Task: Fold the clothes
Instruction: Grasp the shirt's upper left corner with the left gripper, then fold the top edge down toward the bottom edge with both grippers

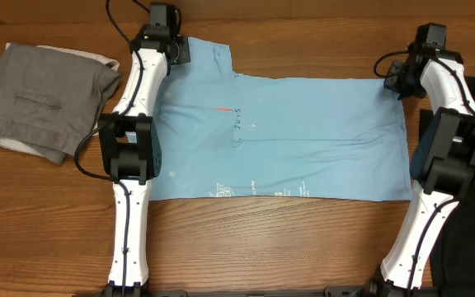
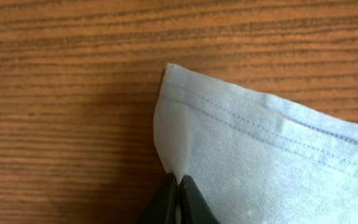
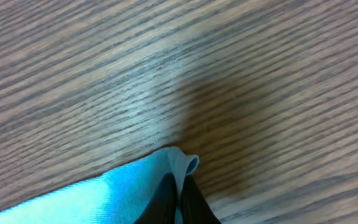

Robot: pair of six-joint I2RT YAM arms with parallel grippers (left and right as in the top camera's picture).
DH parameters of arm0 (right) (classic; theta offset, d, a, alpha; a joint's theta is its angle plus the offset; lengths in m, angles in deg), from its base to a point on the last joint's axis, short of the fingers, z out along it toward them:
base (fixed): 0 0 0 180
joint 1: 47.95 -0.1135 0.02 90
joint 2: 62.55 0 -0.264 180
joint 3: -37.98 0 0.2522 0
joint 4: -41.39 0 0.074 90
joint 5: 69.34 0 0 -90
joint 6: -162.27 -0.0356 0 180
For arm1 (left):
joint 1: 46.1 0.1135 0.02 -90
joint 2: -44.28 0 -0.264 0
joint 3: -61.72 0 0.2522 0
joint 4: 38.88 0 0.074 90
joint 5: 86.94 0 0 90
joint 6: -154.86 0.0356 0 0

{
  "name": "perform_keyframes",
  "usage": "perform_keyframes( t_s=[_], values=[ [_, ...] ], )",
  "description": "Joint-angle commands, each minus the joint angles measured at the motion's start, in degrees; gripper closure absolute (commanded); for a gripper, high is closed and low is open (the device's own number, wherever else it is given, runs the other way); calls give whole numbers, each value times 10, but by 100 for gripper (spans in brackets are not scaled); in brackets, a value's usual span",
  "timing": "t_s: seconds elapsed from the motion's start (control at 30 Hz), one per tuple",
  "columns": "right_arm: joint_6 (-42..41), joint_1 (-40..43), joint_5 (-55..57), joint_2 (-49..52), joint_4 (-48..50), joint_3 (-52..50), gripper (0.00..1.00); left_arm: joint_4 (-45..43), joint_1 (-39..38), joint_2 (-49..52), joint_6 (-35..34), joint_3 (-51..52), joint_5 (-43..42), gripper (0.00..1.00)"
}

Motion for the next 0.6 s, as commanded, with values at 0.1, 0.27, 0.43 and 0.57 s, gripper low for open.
perform_keyframes(
  t_s=[0.1, 0.27, 0.43, 0.57],
  values=[
    [12, -1, -54, -7, -12, 15, 96, 59, 2, -40, 11, -15, 5, 96],
    [12, 1, -73, -34, -47, 15, 96, 121, 1, -105, 8, -15, 0, 96],
    [3, 6, -73, -64, -86, 15, 96, 207, 2, -145, 9, -15, 1, 96],
    [-23, 10, -76, -124, -140, 15, 96, 274, 3, -164, -47, -15, 27, 96]
  ],
)
